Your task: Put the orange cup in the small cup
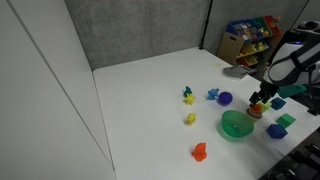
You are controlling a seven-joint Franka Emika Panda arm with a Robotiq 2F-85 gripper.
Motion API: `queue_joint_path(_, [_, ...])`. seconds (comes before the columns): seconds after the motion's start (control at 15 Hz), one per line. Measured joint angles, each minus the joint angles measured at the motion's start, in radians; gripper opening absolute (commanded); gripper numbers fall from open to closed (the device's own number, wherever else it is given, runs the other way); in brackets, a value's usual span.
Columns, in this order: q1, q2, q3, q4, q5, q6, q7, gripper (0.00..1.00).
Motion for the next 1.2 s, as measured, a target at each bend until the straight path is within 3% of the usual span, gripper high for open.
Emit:
queue_joint_path(0.6, [-0.081,-0.047,0.165,-0.015,0.173,-0.001,-0.132,1.00])
queue_joint_path(1.2, [-0.103,-0.041,0.180,-0.030,0.222,-0.018,-0.181,1.00])
